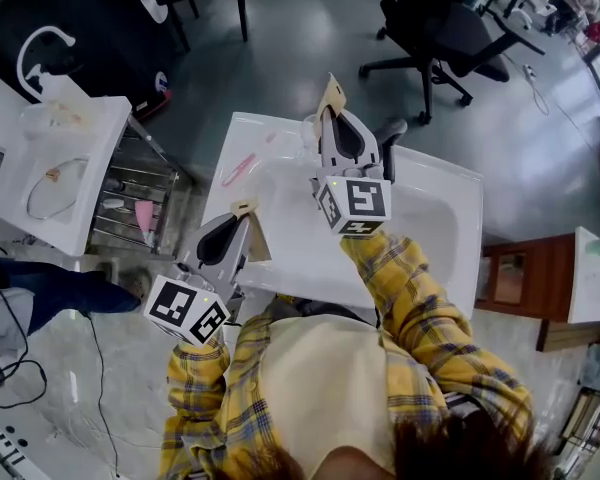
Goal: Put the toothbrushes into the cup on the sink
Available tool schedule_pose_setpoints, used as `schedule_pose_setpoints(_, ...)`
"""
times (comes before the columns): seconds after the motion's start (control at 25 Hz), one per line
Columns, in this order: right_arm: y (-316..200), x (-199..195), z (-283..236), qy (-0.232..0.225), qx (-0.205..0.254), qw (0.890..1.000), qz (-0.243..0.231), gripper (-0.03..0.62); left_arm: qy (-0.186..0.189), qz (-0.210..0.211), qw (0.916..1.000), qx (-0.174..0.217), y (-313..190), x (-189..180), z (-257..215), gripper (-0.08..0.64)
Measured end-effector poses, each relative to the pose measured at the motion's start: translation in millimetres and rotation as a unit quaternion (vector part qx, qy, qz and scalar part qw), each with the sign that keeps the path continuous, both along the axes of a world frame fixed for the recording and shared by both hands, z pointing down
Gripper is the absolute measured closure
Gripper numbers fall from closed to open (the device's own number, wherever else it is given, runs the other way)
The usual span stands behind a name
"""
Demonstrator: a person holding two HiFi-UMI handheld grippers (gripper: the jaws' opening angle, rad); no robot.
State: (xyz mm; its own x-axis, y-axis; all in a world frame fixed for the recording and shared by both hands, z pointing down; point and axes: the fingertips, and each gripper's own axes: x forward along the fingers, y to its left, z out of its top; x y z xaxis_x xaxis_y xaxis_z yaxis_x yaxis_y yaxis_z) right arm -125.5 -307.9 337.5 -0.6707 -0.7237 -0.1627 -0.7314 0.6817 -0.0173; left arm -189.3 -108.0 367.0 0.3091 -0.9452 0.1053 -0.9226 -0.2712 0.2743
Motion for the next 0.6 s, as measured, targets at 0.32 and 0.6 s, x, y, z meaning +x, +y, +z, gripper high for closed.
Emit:
schedule_pose_setpoints(0.32,-8.9,-3.4,40.6,0.045,-0.036,0.998,0.019,0.575,0.002,0.001,1.0,-0.005,-0.6,1.6,1.7,0.54)
schedule_pose_setpoints(0.6,-6.3,-7.4,65.9,0.088,-0.058,0.994,0.014,0.574,0.002,0.01,0.9999,-0.006,-3.3,2.9,2.3,0.54)
